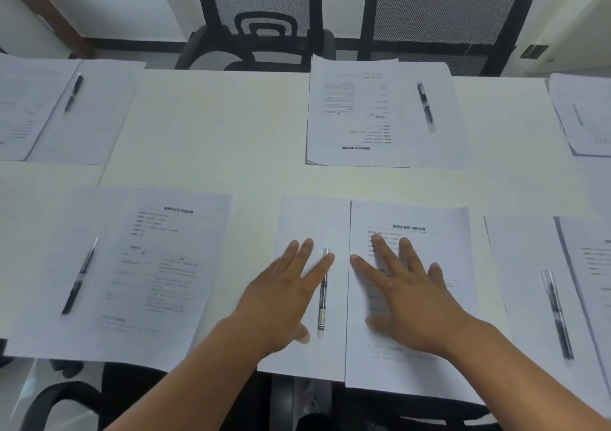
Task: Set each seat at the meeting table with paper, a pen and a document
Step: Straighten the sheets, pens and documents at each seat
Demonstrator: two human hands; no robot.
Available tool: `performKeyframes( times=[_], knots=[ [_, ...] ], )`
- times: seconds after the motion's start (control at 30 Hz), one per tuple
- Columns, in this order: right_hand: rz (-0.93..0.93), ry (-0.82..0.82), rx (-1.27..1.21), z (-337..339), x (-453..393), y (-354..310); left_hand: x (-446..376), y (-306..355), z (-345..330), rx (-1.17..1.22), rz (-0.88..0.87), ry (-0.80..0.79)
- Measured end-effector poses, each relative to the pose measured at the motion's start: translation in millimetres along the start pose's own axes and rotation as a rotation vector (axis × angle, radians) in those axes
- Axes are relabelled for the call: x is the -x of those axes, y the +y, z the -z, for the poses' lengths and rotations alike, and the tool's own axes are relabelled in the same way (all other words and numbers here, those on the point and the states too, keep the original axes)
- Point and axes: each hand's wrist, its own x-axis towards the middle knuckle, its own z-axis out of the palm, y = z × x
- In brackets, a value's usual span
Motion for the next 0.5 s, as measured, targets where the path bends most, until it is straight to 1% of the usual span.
performKeyframes(
  times=[0.5],
  knots=[
    [0.002,0.004,-0.022,1.6,-1.0,0.0,0.2,4.3,-0.9,-0.009,0.014,0.000]
  ],
)
